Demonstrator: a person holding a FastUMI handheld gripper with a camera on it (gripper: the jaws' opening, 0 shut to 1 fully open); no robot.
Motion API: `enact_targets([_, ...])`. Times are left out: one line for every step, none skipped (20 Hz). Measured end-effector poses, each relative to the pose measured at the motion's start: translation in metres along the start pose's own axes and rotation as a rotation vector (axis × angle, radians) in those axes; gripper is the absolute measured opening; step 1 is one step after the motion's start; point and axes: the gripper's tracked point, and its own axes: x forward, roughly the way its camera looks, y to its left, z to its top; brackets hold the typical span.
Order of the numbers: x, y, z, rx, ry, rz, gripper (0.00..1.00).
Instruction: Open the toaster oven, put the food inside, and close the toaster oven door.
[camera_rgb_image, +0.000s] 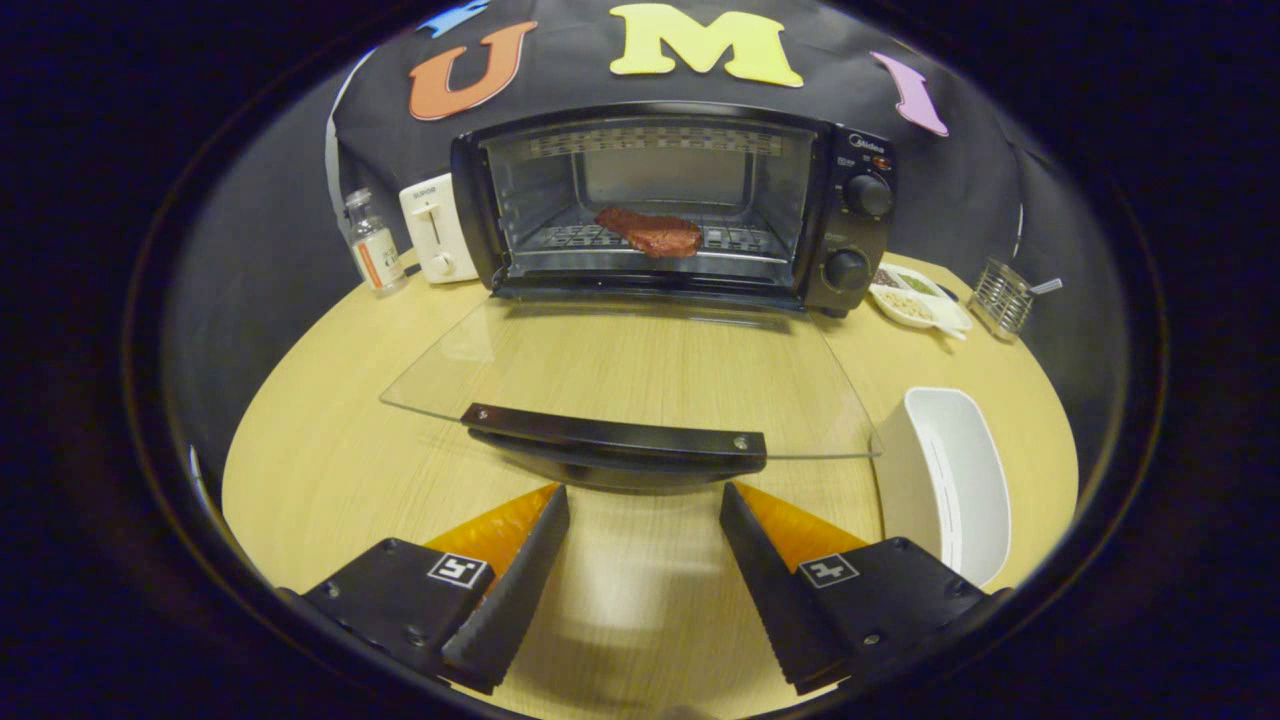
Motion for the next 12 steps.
enact_targets([0.002, 0.003, -0.001, -0.008, 0.016, 0.012, 0.98])
enact_targets([0.000, 0.003, 0.000, -0.008, 0.021, 0.011, 0.98])
enact_targets([-0.002, 0.003, 0.002, -0.007, 0.021, 0.017, 0.98])
enact_targets([-0.004, 0.004, 0.005, -0.005, 0.022, 0.022, 0.98])
enact_targets([-0.007, 0.004, 0.008, -0.001, 0.024, 0.027, 0.98])
enact_targets([-0.009, 0.005, 0.011, 0.001, 0.029, 0.036, 0.98])
enact_targets([-0.014, 0.006, 0.018, 0.005, 0.031, 0.044, 0.98])
enact_targets([-0.017, 0.007, 0.024, 0.009, 0.025, 0.052, 0.98])
enact_targets([-0.021, 0.006, 0.034, 0.013, 0.012, 0.054, 0.98])
enact_targets([-0.025, 0.003, 0.044, 0.012, 0.000, 0.051, 0.98])
enact_targets([-0.027, 0.001, 0.055, 0.015, -0.011, 0.048, 0.98])
enact_targets([-0.030, 0.000, 0.064, 0.020, -0.020, 0.049, 0.98])
